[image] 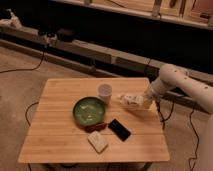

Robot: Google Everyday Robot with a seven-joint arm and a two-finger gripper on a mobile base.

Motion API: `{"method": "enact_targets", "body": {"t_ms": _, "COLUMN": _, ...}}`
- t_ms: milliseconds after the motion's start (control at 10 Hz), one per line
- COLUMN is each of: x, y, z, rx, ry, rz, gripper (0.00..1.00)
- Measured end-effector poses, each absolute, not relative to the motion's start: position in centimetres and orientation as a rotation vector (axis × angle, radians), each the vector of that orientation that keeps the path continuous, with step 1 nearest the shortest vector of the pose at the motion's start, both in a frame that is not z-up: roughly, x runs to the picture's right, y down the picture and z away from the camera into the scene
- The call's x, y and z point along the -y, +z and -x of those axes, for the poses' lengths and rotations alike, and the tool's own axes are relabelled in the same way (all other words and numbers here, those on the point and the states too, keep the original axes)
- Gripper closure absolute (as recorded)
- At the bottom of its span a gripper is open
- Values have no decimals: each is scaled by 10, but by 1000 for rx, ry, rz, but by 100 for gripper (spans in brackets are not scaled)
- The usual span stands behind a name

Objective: Place the bottle in the ceramic bowl

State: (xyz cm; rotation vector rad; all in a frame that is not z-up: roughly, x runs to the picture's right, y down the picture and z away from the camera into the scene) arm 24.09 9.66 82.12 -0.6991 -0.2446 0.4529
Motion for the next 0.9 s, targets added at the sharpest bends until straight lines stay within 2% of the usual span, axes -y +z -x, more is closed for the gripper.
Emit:
{"method": "enact_targets", "body": {"t_ms": 400, "x": -122, "y": 790, "z": -202, "rx": 390, "ry": 98, "rz": 833, "gripper": 100}}
{"method": "enact_targets", "body": {"t_ms": 900, "x": -72, "y": 768, "z": -117, "rx": 635, "ry": -255, "rz": 748, "gripper": 100}}
